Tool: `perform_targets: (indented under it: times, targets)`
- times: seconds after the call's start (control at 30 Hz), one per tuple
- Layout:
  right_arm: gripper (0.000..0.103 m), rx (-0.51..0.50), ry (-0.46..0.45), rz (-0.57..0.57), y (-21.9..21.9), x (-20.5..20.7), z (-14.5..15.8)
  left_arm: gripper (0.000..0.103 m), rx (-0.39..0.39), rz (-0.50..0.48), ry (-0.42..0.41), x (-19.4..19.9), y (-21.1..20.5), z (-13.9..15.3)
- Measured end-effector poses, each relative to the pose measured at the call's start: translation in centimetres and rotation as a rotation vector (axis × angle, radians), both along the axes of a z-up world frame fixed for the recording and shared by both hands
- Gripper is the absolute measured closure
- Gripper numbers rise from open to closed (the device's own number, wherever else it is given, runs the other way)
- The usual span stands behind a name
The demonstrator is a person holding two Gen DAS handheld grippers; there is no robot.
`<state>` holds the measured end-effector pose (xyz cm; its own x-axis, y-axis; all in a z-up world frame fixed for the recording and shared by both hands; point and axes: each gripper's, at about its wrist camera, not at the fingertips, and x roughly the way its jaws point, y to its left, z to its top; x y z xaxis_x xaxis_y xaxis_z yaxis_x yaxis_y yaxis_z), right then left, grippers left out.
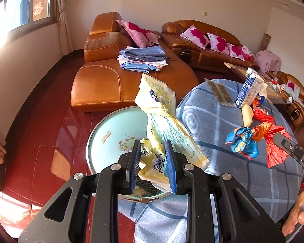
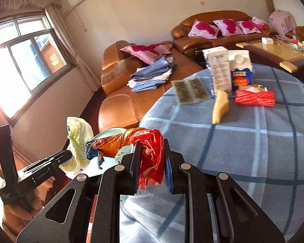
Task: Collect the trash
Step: 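Carry the red-orange wrapper and pale yellow bag over the wastebasket with both grippers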
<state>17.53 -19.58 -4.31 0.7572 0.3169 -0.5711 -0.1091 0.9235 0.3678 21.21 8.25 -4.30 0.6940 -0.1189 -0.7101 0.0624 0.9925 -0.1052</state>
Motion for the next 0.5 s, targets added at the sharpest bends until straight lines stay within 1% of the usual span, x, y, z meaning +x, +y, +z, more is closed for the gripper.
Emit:
perform_targets:
  times: [0.2, 0.5]
  targets:
    - [0.082, -0.040, -0.013, 0.029, 2.8, 0.7, 0.2, 0.079, 0.016, 0.029, 0.010, -0.1, 1.1, -0.6]
    - [0.082, -0.069, -0.020, 0.056, 5.9, 2.3, 0.5, 0.079, 0.033, 0.056, 0.018, 0.4, 2.1, -1.1]
